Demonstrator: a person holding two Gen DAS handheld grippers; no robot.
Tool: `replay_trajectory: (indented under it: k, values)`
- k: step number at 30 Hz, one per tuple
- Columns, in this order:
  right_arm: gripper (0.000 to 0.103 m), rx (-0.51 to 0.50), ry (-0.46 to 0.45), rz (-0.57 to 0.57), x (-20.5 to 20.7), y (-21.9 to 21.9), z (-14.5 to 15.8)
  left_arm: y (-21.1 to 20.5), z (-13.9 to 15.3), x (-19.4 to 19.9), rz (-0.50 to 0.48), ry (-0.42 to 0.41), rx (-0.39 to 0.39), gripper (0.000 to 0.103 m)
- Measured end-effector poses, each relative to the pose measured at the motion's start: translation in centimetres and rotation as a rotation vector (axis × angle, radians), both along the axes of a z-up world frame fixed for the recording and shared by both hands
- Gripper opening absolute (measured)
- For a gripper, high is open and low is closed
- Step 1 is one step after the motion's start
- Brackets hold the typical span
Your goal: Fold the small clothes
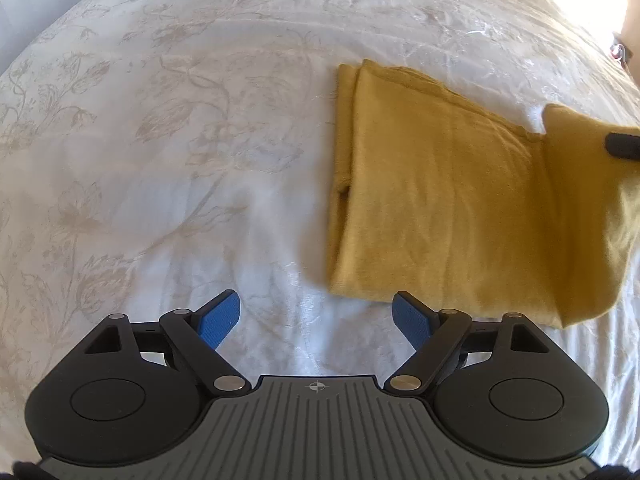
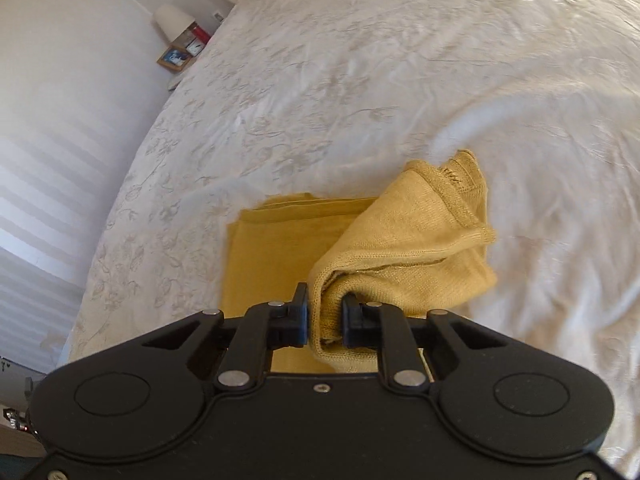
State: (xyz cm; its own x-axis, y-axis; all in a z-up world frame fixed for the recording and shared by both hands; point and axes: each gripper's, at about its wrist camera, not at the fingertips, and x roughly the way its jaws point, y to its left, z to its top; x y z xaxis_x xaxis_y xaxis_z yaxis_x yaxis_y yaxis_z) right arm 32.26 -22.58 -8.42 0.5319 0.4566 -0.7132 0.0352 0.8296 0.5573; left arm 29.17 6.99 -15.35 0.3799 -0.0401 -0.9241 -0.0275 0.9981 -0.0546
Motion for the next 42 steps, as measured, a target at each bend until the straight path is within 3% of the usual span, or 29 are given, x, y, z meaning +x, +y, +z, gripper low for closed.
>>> replay_trajectory:
  k: [6, 12, 15, 16, 17, 20, 25, 33, 37, 42]
  values:
    - [0.024, -0.079, 0.05, 0.111, 3.6, 8.7, -2.3, 3.8, -0.5, -0.3, 0.015, 0.013, -0.009, 0.083]
    - [0.025, -0.183, 0.128, 0.152, 4.8, 13.6, -5.4, 6.7, -0.9, -0.4, 0.034, 0.026, -0.027, 0.083]
    - [0.034, -0.244, 0.141, 0.188, 5.2, 15.1, -5.7, 7.3, -1.3, -0.2, 0.037, 0.038, -0.038, 0.083]
    - [0.043, -0.239, 0.141, 0.211, 5.2, 15.5, -5.6, 7.4, -1.5, -0.1, 0.037, 0.043, -0.042, 0.083]
    - [0.045, -0.199, 0.125, 0.235, 5.1, 15.7, -5.3, 7.4, -1.6, 0.0, 0.034, 0.048, -0.045, 0.083]
    - [0.045, -0.047, 0.046, 0.297, 4.3, 16.2, -3.6, 7.2, -1.9, 0.3, 0.018, 0.058, -0.054, 0.083]
    - [0.046, -0.013, -0.03, 0.208, 2.8, 13.6, -1.3, 6.5, -1.7, 1.1, -0.017, 0.058, -0.056, 0.083]
    - [0.046, -0.111, -0.013, 0.028, 0.3, 7.4, -1.9, 2.7, 0.7, 3.2, -0.152, -0.032, -0.06, 0.083]
    - [0.046, -0.209, 0.031, 0.051, 0.3, 6.6, -3.3, -0.4, 0.8, 4.1, -0.24, -0.053, -0.075, 0.083]
    - [0.046, -0.251, 0.041, 0.098, 1.1, 6.7, -4.5, -3.8, -0.9, 4.2, -0.307, -0.063, -0.055, 0.083]
